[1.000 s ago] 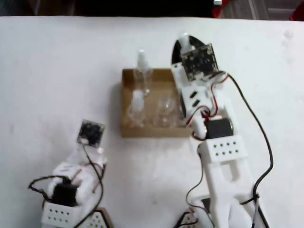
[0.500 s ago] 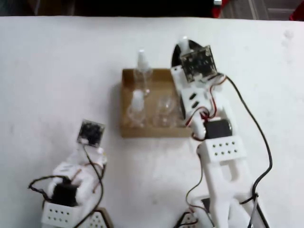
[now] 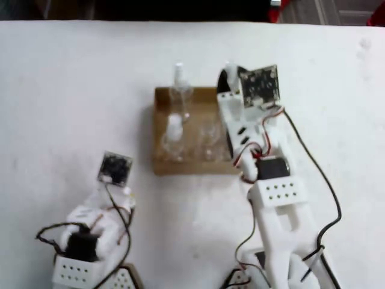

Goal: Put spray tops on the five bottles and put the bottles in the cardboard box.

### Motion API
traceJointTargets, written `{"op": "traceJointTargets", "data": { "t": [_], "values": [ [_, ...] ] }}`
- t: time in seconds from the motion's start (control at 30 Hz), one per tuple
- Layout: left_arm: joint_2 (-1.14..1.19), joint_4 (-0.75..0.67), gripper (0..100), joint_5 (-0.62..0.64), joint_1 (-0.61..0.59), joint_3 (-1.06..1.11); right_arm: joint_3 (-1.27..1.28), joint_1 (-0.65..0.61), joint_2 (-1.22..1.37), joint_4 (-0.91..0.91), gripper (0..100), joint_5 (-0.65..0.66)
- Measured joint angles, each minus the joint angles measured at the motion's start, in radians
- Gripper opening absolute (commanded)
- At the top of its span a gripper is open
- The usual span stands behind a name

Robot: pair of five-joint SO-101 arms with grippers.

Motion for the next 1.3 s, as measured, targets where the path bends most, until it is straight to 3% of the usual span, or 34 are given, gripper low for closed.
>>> {"op": "traceJointTargets", "data": {
  "t": [0.2,0.5,1.3],
  "values": [
    [0.0,0.0,2,0.0,0.0,0.0,0.083,0.003,0.0,-0.072,1.5,0.0],
    [0.0,0.0,2,0.0,0.0,0.0,0.244,0.023,0.0,-0.433,1.5,-0.002],
    [0.0,0.0,2,0.0,0.0,0.0,0.371,0.026,0.003,-0.466,1.9,-0.002]
  ]
}}
